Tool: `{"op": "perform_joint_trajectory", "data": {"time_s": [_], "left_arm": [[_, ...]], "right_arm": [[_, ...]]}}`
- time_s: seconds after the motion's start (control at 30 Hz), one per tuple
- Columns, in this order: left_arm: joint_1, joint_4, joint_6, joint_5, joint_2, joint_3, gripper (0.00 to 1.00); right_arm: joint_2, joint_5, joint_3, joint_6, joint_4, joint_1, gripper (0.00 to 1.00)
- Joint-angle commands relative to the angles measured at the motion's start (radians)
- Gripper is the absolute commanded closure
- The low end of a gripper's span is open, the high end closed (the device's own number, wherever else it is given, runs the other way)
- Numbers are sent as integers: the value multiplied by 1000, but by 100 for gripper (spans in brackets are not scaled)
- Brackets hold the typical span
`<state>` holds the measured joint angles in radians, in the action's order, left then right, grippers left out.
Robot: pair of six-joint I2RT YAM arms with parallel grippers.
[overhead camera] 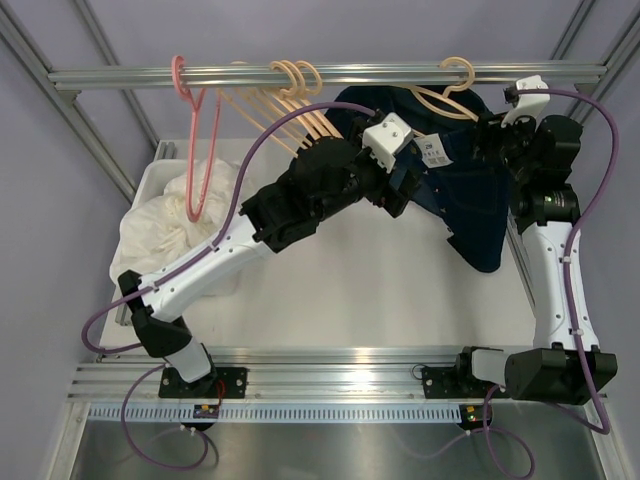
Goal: Remove the skirt from the hanger
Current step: Pick up the hanger from the clothesline.
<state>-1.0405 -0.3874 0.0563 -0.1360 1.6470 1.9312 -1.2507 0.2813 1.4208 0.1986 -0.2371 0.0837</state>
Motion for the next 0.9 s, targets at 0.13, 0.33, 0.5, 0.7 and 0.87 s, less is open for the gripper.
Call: {"op": "perform_joint_trajectory", "data": {"time_s": [0.13,0.33,0.5,0.7,0.87], "left_arm": [[-1,41,-9,32,-56,-9,1],[-1,21,-10,43,-55,-2,1],[-1,2,-19,4,-73,11,1],[-1,-13,-82,6,-90,100,1],[-1,-119,-130,38,-30,299,1]], "right_arm": [[-9,101,44,71,-11,1,40],[-91,154,138,73,-67,1,41],[-58,226,115,25,-71,1,82],[49,334,95,-60,-79,-2,100],[105,291,139,-70,-104,-15,100]]}}
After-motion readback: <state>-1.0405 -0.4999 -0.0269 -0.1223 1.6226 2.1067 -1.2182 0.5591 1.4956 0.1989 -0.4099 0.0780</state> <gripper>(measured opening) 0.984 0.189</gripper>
